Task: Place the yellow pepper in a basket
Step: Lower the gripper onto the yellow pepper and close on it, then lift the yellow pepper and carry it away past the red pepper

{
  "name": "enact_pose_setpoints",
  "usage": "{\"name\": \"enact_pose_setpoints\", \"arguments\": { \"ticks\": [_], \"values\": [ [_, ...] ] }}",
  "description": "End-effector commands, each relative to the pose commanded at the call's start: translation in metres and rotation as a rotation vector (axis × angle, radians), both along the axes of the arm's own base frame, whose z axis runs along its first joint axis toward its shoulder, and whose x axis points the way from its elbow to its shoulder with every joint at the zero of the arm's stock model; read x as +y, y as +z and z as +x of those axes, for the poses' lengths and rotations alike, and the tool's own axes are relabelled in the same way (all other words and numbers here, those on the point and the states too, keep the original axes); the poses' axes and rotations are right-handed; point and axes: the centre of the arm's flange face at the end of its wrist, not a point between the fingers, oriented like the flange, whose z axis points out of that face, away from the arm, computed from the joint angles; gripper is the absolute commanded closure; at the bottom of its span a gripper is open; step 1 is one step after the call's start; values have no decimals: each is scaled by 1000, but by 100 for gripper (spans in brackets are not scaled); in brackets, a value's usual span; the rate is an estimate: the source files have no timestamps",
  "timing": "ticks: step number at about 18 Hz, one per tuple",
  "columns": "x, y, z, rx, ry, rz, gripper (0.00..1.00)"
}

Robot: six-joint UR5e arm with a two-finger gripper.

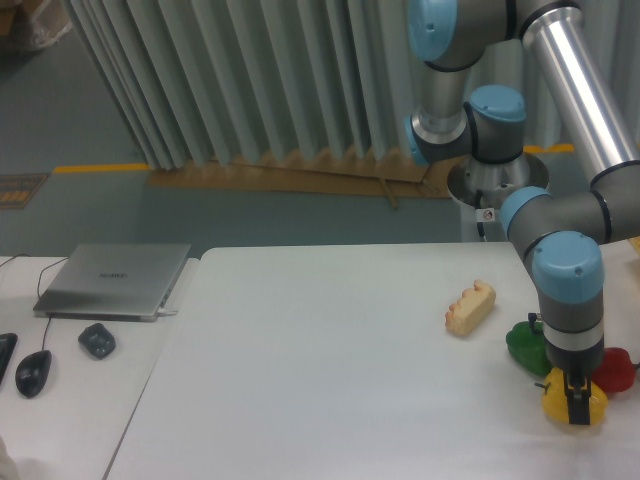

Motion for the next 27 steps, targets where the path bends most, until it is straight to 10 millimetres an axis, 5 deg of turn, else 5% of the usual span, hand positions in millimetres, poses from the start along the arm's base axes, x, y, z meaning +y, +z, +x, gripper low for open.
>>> {"name": "enact_pose_setpoints", "arguments": {
  "ticks": [9,11,13,18,23,27],
  "values": [
    [1,-9,8,-11,11,-12,0],
    [1,-9,8,-11,12,-11,12],
    [1,-8,8,-10,12,-10,35],
    [0,-5,8,-7,12,-10,53],
    [-3,3,7,1,14,-3,53],
    [-15,34,15,17,20,9,53]
  ]
}}
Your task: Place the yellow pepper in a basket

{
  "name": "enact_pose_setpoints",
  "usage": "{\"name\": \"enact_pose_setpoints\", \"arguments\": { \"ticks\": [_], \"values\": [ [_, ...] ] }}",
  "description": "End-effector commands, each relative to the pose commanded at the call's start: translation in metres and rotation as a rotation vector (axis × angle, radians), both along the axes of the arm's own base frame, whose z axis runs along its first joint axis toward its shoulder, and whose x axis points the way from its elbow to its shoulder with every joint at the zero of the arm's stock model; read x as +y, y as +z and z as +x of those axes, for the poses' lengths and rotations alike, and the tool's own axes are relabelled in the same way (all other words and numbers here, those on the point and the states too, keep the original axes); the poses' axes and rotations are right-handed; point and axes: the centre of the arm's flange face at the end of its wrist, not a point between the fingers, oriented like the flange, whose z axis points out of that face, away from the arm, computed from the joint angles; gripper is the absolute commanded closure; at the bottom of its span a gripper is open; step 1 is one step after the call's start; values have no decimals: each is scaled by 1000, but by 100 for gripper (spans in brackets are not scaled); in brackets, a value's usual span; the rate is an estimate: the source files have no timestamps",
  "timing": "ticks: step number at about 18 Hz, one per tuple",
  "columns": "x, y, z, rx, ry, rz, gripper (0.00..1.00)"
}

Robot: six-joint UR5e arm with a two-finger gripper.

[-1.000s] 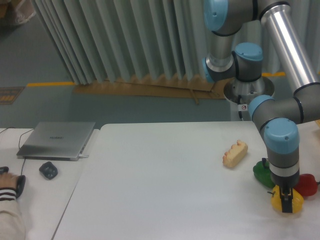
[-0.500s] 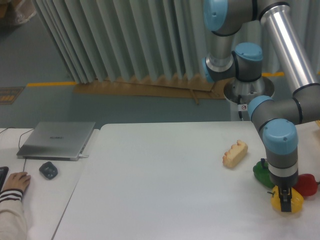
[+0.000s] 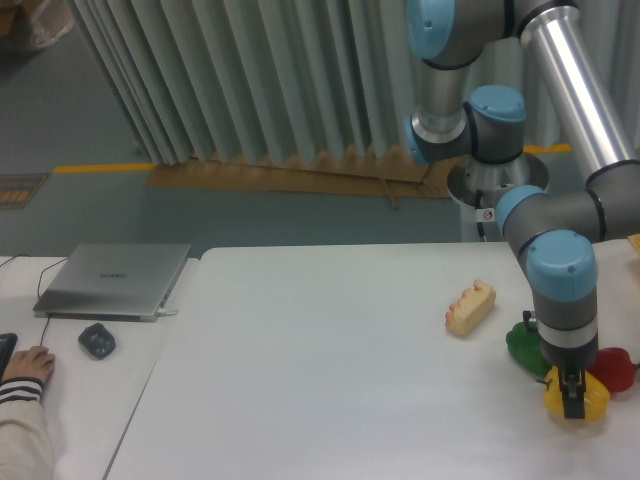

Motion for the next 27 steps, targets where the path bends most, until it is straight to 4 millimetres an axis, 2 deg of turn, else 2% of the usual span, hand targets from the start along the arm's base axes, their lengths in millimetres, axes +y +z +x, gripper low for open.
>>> {"name": "enact_pose_setpoints", "arguments": {
  "ticks": [4,7,9,13,17,20,27],
  "values": [
    [-23,34,3,-8,21,-3,53],
    [-40,47,-5,-12,41,-7,53],
    [-63,51,-21,-36,65,-21,53],
    [-96,62,-45,-41,17,-27,53],
    [-123,63,-66,-52,-1,-36,53],
    [-145,74,-78,-47,-19,-35,53],
    [-187,74,-107,-57,-60,-42,53]
  ]
}}
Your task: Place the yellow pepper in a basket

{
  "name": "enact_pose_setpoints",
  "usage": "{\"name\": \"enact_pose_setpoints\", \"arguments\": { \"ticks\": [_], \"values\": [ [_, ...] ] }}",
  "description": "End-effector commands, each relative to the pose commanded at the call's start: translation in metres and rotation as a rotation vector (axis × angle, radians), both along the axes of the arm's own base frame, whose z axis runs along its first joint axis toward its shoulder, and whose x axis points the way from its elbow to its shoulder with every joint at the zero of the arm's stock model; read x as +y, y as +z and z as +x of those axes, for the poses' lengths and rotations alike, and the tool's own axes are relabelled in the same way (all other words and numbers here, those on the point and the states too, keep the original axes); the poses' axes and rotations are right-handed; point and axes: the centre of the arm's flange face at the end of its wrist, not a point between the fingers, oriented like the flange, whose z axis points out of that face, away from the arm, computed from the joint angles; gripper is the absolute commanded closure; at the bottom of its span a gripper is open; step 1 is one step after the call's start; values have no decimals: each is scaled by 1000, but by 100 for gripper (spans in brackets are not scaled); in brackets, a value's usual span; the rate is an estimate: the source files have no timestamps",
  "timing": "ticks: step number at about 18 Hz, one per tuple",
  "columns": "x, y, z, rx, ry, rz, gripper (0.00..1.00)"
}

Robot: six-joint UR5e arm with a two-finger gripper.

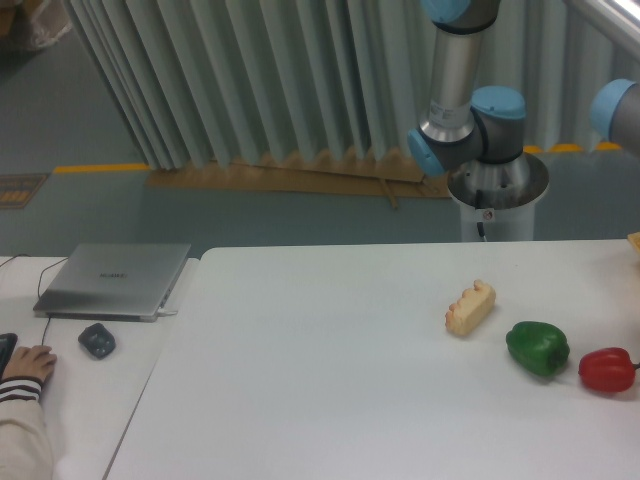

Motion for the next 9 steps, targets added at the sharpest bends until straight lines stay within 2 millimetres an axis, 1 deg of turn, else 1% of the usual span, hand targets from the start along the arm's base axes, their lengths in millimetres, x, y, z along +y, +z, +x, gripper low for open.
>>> {"name": "enact_pose_setpoints", "arguments": {
  "ticks": [4,7,9],
  "values": [
    [-25,-3,-17,-12,-21,-2,53],
    [-40,-7,-28,-15,-39,-7,53],
    [-50,-16,-37,-28,-30,-10,53]
  ]
}}
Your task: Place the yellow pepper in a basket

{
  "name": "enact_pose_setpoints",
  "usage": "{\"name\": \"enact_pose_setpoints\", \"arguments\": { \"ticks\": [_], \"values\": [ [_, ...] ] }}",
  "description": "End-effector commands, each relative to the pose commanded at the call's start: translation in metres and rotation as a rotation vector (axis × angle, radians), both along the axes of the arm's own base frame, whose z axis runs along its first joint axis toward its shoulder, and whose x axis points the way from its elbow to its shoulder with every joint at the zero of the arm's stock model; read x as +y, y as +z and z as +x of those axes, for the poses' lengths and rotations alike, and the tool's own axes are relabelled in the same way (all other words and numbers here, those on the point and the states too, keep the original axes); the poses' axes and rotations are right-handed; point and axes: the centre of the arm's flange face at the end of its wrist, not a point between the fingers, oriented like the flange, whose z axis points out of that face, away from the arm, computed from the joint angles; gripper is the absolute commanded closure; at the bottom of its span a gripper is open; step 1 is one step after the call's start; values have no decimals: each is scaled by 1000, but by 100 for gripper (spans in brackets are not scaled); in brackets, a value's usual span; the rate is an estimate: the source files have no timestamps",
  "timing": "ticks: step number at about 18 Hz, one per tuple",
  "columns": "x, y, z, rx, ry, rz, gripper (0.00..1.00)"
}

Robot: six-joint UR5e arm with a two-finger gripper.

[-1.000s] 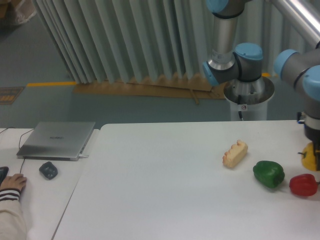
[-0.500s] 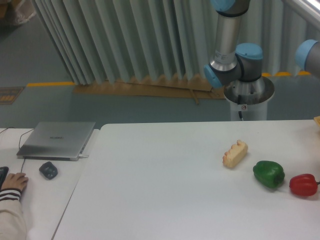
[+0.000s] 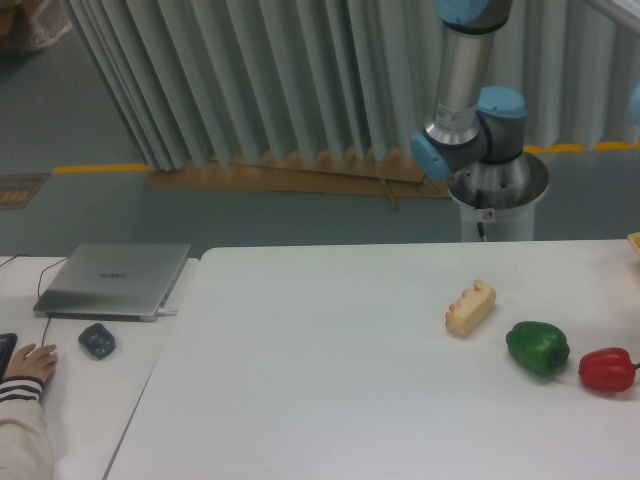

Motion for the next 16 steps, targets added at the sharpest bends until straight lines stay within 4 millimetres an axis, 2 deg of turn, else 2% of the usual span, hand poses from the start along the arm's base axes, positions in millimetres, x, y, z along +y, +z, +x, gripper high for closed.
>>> {"name": "enact_pose_setpoints", "arguments": {
  "ticks": [2,6,11,16],
  "values": [
    [-12,-8,-10,-8,21,-2,53],
    [-13,-20,-18,-9,28,-2,52],
    [-11,-46,-28,-21,32,-4,51],
    [-10,-59,-35,-21,35,-1,51]
  ]
}}
